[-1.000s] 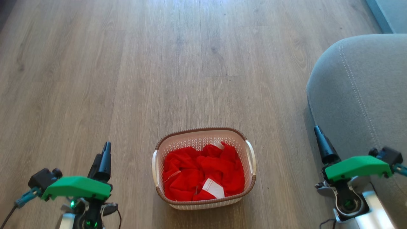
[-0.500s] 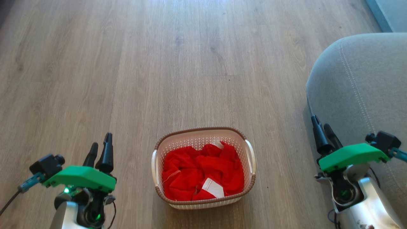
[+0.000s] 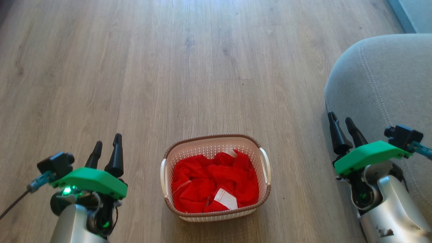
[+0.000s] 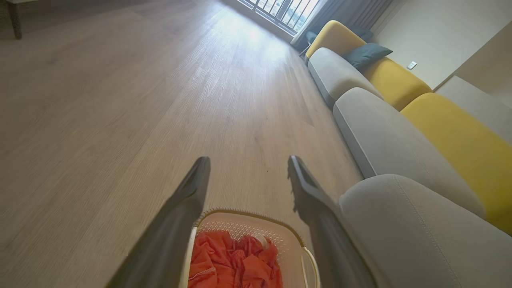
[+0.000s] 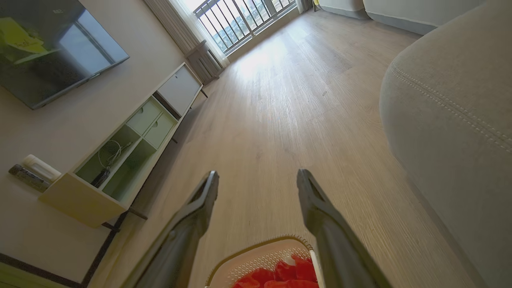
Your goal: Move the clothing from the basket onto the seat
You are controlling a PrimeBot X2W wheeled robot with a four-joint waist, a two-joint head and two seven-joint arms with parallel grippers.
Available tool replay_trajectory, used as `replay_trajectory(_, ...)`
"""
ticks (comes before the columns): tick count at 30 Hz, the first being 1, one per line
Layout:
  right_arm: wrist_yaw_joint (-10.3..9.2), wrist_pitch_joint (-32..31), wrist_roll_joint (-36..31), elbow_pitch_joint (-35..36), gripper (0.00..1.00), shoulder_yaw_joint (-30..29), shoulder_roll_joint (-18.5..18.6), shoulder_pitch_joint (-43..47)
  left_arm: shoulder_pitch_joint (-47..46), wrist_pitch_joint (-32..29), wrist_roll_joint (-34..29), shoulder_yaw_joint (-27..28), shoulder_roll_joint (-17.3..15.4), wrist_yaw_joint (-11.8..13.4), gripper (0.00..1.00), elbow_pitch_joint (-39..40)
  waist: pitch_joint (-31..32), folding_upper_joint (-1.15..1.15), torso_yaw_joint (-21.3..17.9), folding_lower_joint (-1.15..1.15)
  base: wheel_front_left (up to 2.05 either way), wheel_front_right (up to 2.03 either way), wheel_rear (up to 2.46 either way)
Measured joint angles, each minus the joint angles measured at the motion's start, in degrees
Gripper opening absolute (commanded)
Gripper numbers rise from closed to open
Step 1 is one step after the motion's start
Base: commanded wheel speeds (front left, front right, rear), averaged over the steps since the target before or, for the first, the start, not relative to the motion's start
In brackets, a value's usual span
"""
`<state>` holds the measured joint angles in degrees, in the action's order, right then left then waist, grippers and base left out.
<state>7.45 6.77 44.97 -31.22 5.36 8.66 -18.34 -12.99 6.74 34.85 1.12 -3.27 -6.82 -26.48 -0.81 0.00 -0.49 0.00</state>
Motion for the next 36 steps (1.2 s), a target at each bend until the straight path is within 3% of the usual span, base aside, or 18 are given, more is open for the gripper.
replay_trajectory(36, 0.01, 5.9, -22.9, -6.8, 1.0, 5.3, 2.7, -8.3, -5.0, 6.2, -25.9, -1.4, -0.6, 2.6, 1.0, -3.5, 0.3, 0.0, -0.1, 0.0, 0.0, 0.0, 0.0)
